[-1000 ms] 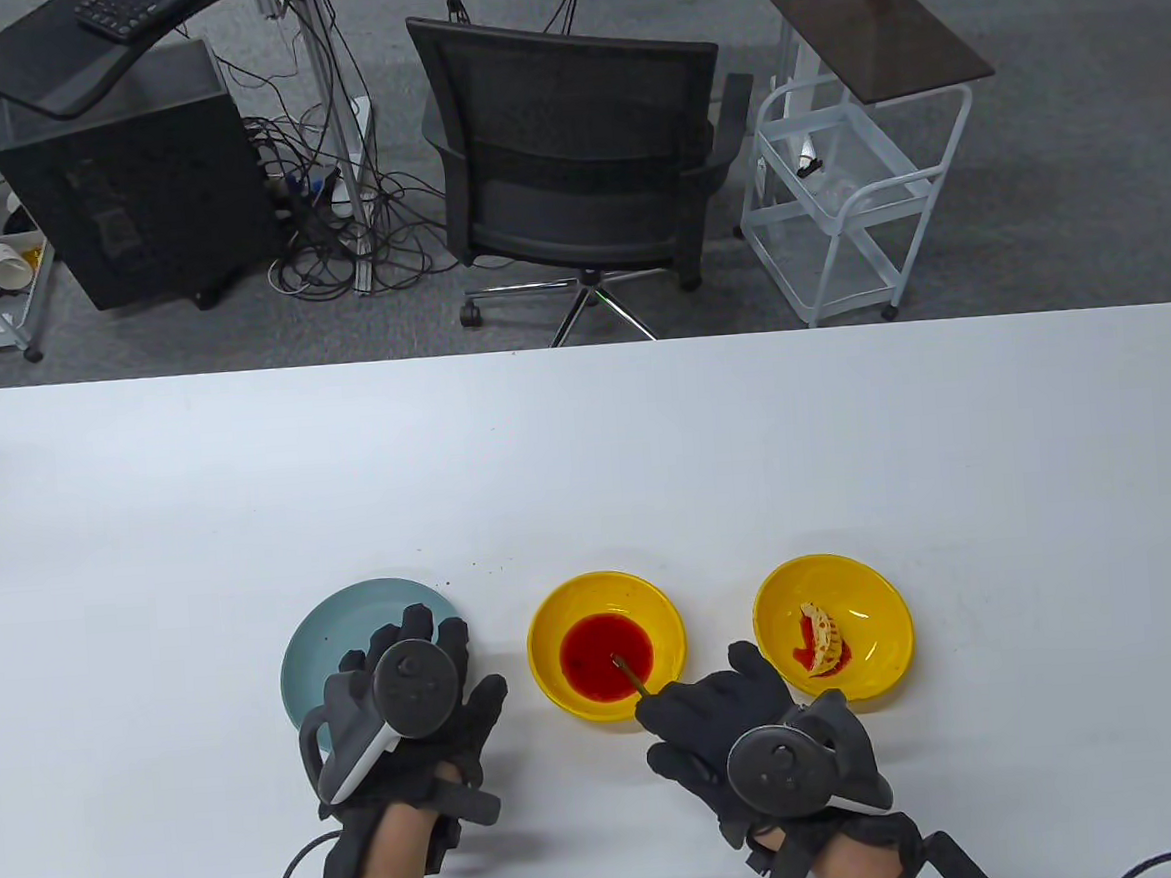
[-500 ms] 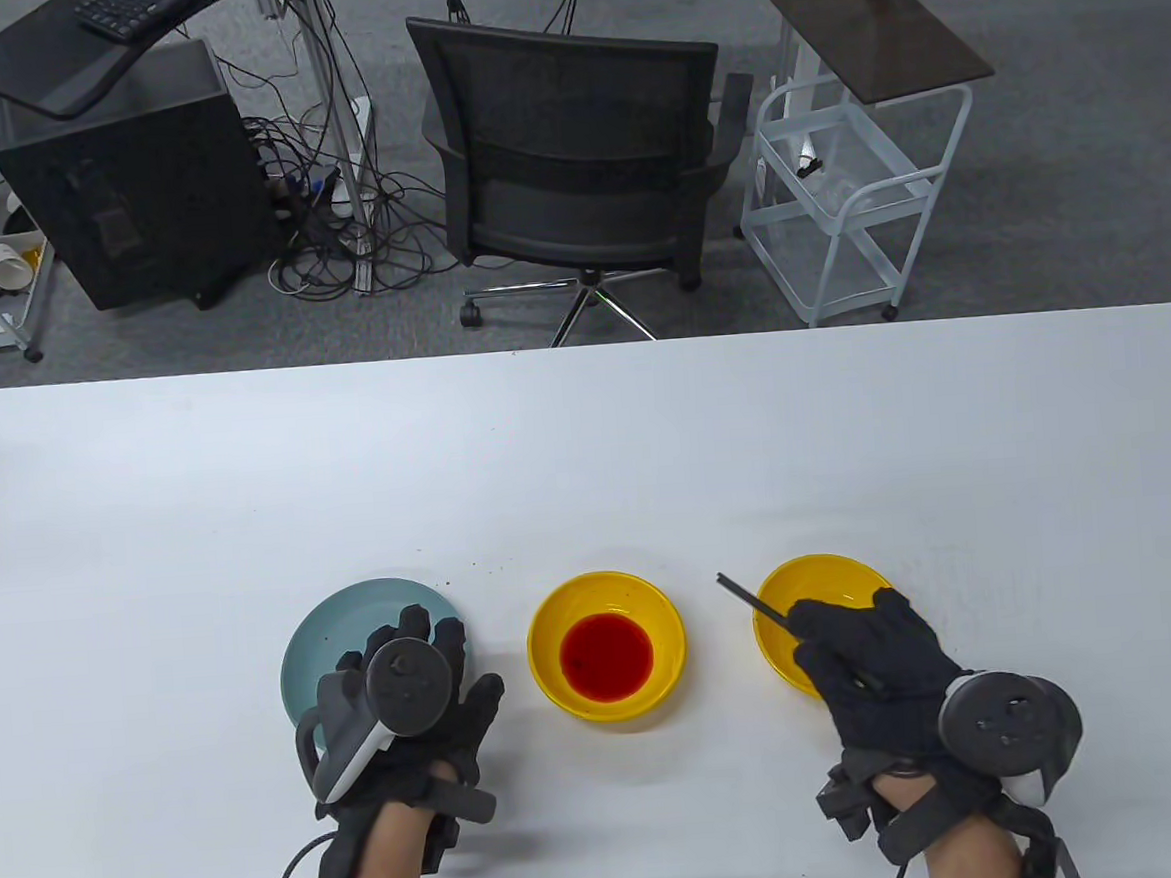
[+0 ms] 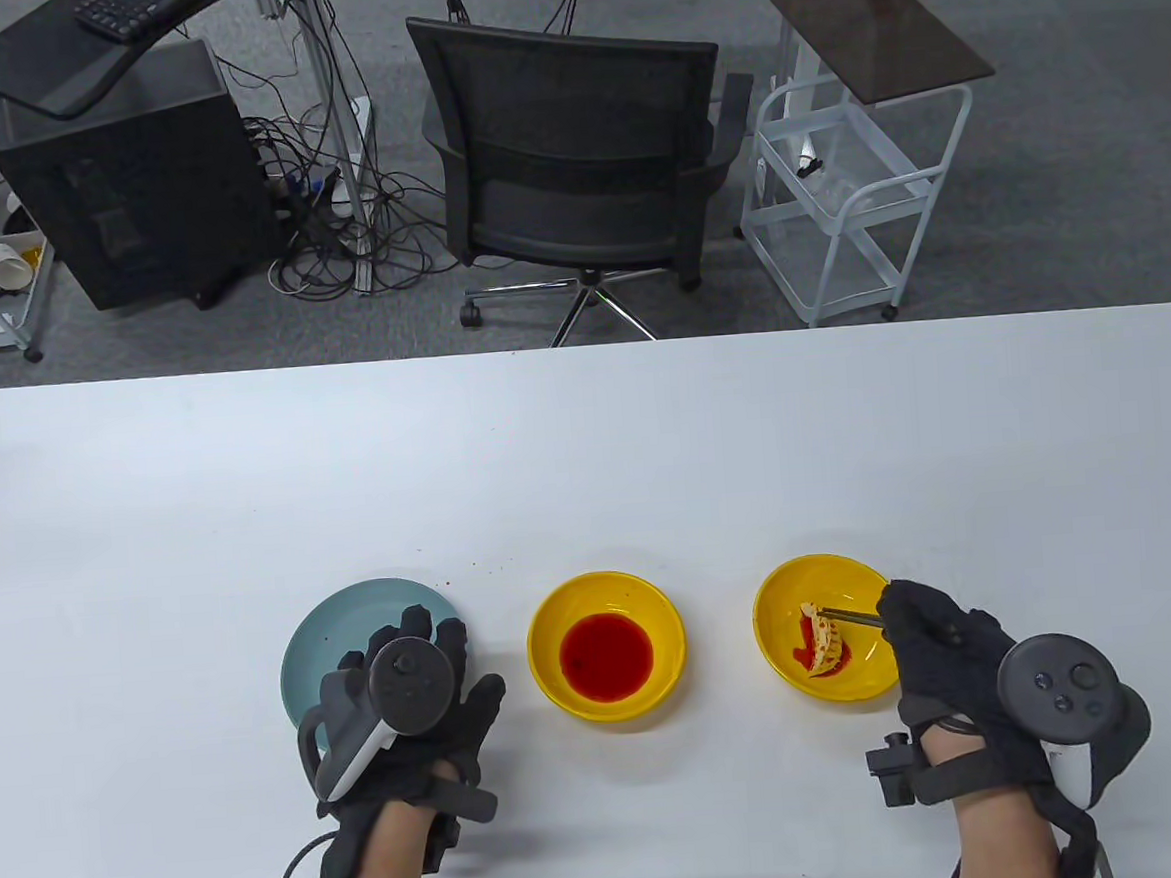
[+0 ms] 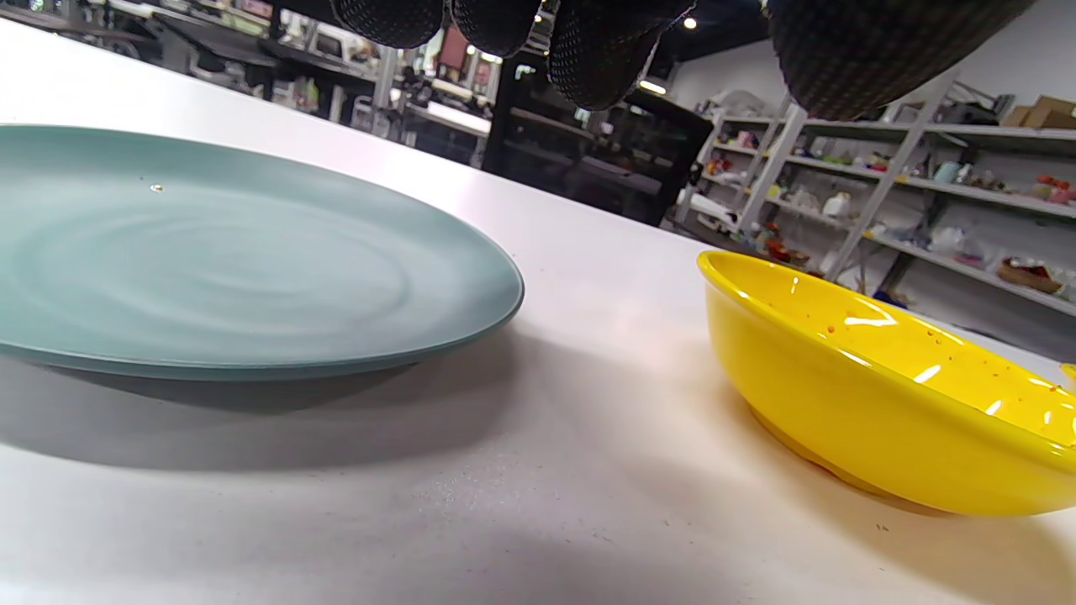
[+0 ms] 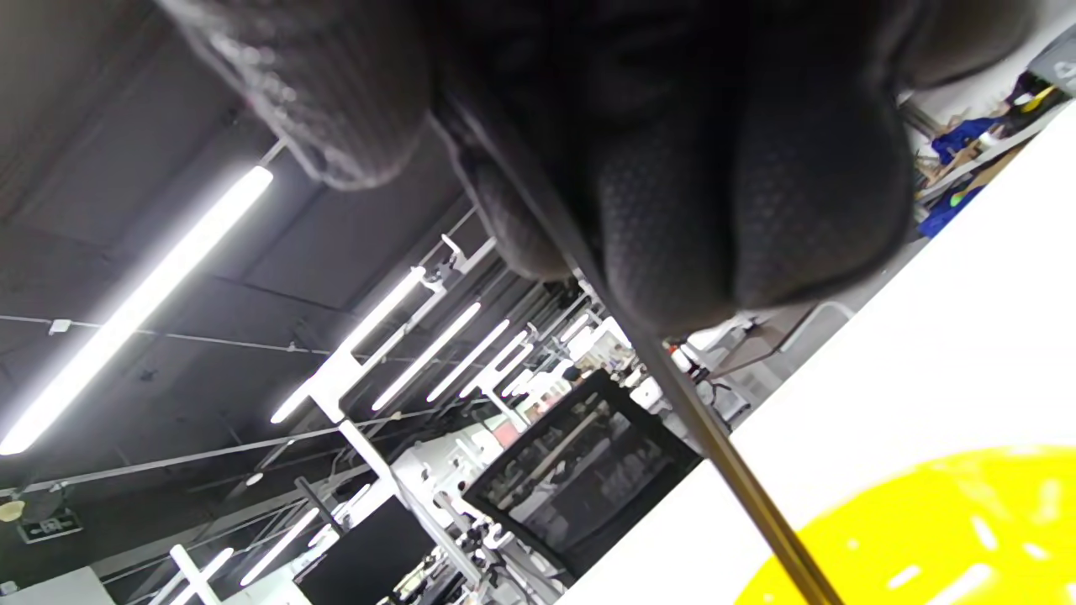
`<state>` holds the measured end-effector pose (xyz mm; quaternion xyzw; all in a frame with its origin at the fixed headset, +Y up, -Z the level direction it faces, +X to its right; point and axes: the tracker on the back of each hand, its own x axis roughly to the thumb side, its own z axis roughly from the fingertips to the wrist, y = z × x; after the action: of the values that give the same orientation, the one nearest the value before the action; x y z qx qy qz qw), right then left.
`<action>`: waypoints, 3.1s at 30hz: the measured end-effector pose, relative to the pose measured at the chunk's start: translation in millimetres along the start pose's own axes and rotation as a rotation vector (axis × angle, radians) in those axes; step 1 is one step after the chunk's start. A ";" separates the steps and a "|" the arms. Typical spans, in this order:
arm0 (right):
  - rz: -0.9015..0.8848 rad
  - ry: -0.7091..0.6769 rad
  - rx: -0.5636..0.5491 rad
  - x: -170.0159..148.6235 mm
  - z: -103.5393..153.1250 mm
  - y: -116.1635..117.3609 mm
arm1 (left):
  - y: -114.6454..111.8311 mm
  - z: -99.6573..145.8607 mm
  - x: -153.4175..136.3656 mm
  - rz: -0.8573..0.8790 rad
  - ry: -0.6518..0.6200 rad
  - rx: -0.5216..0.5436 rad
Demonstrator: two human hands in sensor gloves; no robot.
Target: Dip chopsticks into soy sauce and dot onto dumpling
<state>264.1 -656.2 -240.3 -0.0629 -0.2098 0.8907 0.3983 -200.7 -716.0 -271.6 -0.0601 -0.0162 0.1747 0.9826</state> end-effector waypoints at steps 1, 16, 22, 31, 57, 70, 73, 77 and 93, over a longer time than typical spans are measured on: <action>0.005 0.005 -0.002 -0.3 -0.1 0.1 | 0.1 -0.1 0.0 0.001 0.000 0.000; 0.049 0.001 0.039 6.6 2.1 -8.4 | 0.4 -1.1 -0.2 0.003 0.004 -0.005; 0.013 -0.015 -0.003 5.8 2.3 -9.3 | 0.8 -0.4 0.0 0.007 0.001 0.004; 0.047 -0.002 0.024 1.1 0.3 1.8 | 0.4 -0.3 0.8 -0.004 0.000 0.004; -0.014 -0.715 0.086 89.7 58.9 39.8 | 5.1 37.6 73.9 0.565 -0.419 -0.015; 0.143 -0.982 0.117 132.4 112.3 97.7 | -55.0 38.6 90.9 1.498 -0.352 -0.720; 0.135 -0.954 0.149 132.4 114.8 104.7 | -59.0 39.1 90.9 1.539 -0.319 -0.727; 0.213 -0.929 0.227 129.5 115.6 118.0 | -57.6 33.7 83.6 1.521 -0.297 -0.660; 0.206 -0.743 0.380 105.0 94.3 112.6 | 31.8 2.5 -48.4 0.226 0.285 -0.019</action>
<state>90.0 -676.4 -197.0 0.3159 -0.1640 0.9109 0.2089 -257.1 -702.9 -273.6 -0.0950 0.1286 0.2735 0.9485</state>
